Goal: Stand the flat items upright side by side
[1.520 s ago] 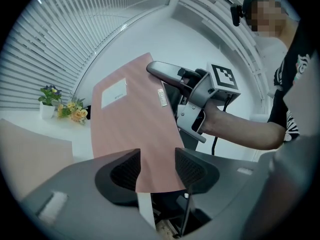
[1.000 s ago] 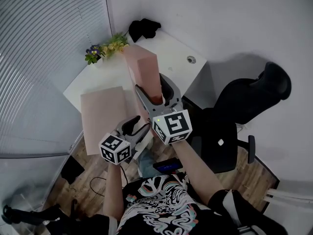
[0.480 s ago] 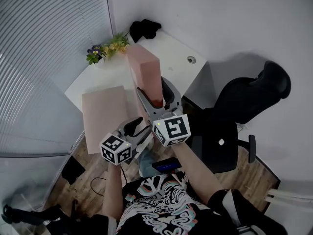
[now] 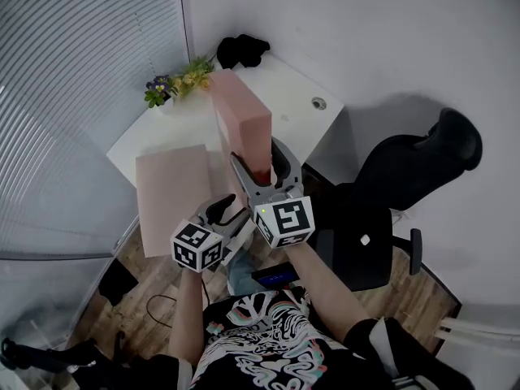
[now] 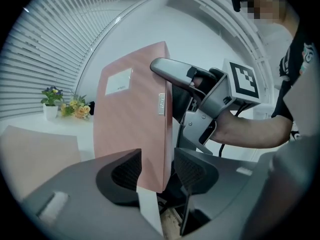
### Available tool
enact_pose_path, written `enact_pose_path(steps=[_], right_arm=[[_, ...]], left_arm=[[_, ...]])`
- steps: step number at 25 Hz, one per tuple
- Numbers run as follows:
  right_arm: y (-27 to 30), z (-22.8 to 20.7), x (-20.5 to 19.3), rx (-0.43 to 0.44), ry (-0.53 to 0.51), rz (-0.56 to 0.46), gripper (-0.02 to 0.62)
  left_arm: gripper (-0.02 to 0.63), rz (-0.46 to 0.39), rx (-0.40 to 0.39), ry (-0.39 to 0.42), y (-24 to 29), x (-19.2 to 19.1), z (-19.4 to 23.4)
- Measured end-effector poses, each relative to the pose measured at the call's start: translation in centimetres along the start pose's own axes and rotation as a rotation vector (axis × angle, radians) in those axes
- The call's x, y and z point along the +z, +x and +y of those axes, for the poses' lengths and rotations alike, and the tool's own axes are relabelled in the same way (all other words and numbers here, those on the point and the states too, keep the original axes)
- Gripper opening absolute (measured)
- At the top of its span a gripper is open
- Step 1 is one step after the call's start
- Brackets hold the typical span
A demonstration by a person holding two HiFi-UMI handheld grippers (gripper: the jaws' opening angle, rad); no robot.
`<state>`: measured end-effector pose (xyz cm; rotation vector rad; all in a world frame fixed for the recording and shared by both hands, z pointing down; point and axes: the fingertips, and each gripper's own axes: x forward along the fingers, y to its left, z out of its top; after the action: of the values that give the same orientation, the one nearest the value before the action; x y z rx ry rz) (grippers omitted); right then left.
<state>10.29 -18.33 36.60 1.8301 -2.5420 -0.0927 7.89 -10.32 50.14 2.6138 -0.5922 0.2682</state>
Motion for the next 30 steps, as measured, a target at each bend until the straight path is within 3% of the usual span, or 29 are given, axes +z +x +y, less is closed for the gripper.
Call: enact_pose_path(steps=[18, 30], right_arm=[[-0.6, 0.1, -4.7, -0.022, 0.026, 0.150, 0.299], [-1.5, 0.4, -7.4, -0.028, 0.049, 0.201, 0.298]], left_arm=[[0.178, -0.001, 0.081, 0.090, 1.5, 1.4, 1.6], [0.178, 0.004, 0.082, 0.073, 2.1, 0.9, 2.0]])
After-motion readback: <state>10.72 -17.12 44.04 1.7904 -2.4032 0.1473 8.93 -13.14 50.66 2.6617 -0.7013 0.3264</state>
